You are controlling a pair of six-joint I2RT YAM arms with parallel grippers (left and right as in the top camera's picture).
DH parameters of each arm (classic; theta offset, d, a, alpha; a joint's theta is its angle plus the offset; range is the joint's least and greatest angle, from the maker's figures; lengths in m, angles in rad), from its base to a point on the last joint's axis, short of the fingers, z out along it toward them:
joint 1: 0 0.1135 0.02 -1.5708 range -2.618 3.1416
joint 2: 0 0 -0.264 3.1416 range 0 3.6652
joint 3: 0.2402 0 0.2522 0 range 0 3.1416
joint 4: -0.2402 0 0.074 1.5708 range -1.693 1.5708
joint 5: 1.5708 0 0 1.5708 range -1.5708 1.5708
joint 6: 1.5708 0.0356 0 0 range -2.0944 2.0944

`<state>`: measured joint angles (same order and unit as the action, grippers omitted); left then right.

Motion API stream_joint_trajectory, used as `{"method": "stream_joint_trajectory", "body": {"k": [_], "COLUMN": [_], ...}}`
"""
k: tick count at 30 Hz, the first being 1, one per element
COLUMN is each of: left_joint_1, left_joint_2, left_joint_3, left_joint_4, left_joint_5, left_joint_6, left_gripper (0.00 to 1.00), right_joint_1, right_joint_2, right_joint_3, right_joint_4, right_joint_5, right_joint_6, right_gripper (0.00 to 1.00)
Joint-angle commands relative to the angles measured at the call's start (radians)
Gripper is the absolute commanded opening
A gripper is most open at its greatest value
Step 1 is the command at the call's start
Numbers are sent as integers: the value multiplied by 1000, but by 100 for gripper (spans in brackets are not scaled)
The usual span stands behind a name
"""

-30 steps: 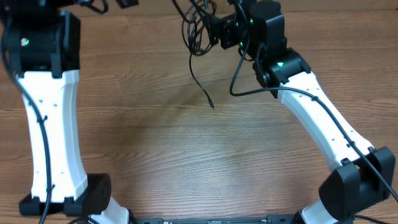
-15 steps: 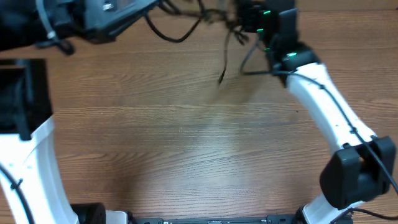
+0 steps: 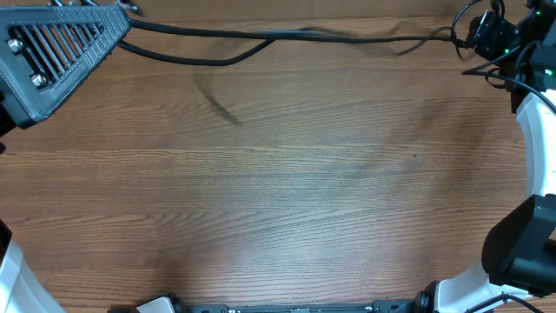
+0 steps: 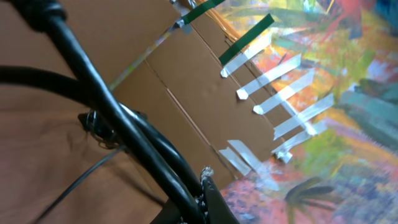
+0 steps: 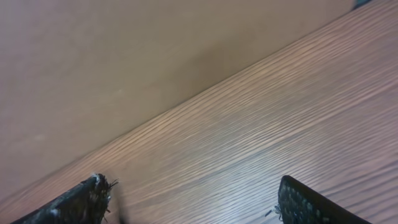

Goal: Untangle cables

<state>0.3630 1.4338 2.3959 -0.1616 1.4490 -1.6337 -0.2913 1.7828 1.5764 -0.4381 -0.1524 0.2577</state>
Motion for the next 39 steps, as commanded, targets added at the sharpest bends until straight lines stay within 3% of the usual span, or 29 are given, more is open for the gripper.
{"method": "stream_joint_trajectory", "body": {"k": [1, 8, 12, 13, 14, 16, 18, 20, 21, 23, 29, 36, 37, 39], "left_joint_1": [15, 14, -20, -56, -90, -182, -304, -433, -566, -676, -802, -793, -794, -794], "left_joint_2": [24, 39, 45, 45, 46, 52, 71, 99, 142, 200, 404, 549, 556, 560], "left_joint_3": [10, 8, 8, 8, 8, 8, 8, 8, 8, 8, 8, 8, 8, 8], "left_joint_4": [5, -114, -454, -671, -816, -1009, -1114, -1154, -1173, -1190, -1289, -1303, -1303, -1304], "left_joint_5": [-3, 18, -41, -156, -288, -594, -894, -1109, -1287, -1449, -1829, -1871, -1870, -1870], "left_joint_6": [172, 422, 760, 954, 1059, 1195, 1257, 1288, 1295, 1297, 1196, 1147, 1147, 1148], "left_gripper": [4, 4, 4, 4, 4, 4, 4, 4, 4, 4, 4, 4, 4, 4], "right_joint_1": [23, 146, 243, 278, 298, 322, 341, 351, 354, 354, 354, 354, 354, 354], "right_joint_2": [-55, -135, -145, -145, -145, -145, -145, -145, -145, -145, -146, -153, -154, -155], "right_joint_3": [4, 4, 4, 4, 4, 4, 5, 5, 5, 5, 5, 5, 5, 5], "right_joint_4": [-14, -125, -179, -190, -194, -193, -193, -195, -200, -206, -241, -266, -266, -266], "right_joint_5": [-119, -119, -119, -116, -107, -95, -68, -58, -57, -57, -13, 63, 63, 63], "right_joint_6": [-3, -36, -63, -77, -77, -84, -84, -103, -111, -111, -138, -163, -163, -163], "right_gripper": [83, 79, 80, 80, 80, 81, 81, 82, 82, 82, 81, 81, 84, 100]}}
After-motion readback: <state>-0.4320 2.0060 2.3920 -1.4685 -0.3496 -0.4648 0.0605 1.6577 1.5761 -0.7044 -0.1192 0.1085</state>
